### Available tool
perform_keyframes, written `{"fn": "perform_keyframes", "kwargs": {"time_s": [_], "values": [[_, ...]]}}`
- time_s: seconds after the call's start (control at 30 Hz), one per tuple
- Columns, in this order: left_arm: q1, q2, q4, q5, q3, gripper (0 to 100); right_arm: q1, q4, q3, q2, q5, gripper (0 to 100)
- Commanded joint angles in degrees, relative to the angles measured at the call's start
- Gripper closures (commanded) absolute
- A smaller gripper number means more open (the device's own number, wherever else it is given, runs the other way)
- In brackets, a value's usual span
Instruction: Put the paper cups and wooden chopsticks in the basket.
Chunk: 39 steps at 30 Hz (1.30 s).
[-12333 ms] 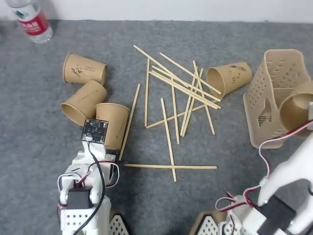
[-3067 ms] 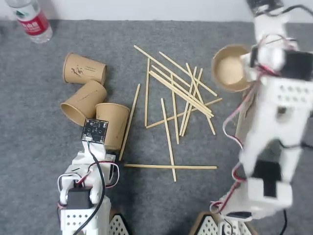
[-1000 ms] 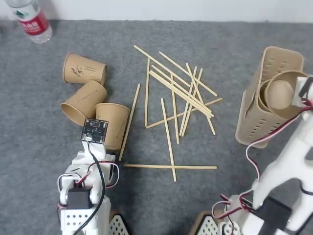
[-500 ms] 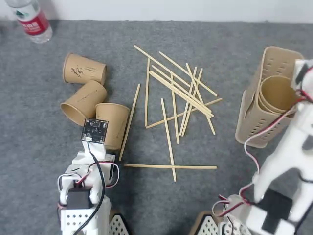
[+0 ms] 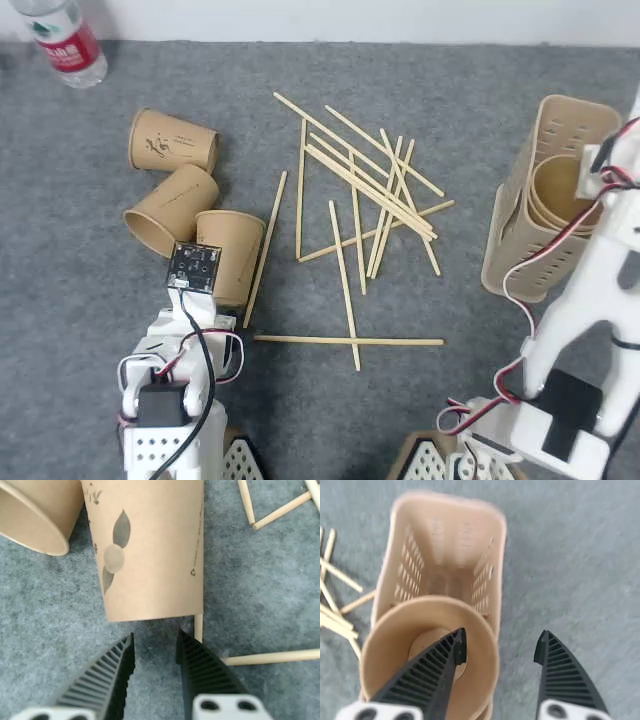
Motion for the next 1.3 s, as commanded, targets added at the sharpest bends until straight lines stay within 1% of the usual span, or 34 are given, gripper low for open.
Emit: {"fn": "perform_keyframes", "kwargs": {"time_s": [0.0, 0.33, 0.43, 0.57, 0.67, 0.87, 1.07, 1.27], "values": [[-0.2, -0.7, 0.4, -0.6, -0.3, 87, -0.3, -0.3, 2.4, -0.4, -0.2, 76.4], [-0.2, -0.7, 0.4, -0.6, -0.3, 87, -0.3, -1.5, 4.9, -0.2, -0.2, 76.4], [-0.2, -0.7, 0.4, -0.6, -0.3, 87, -0.3, -4.6, 9.8, -0.2, -0.2, 76.5], [-0.2, -0.7, 0.4, -0.6, -0.3, 87, -0.3, -12.4, 19.1, -0.3, -0.2, 76.5], [-0.2, -0.7, 0.4, -0.6, -0.3, 87, -0.3, -16.0, 22.9, -0.5, -0.2, 76.5], [-0.2, -0.7, 0.4, -0.6, -0.3, 87, -0.3, -16.6, 22.7, -1.0, -0.2, 76.5], [-0.2, -0.7, 0.4, -0.6, -0.3, 87, -0.3, -14.6, 20.7, -0.9, -0.2, 76.5], [-0.2, -0.7, 0.4, -0.6, -0.3, 87, -0.3, -22.5, 26.6, 6.1, -0.2, 76.5]]}}
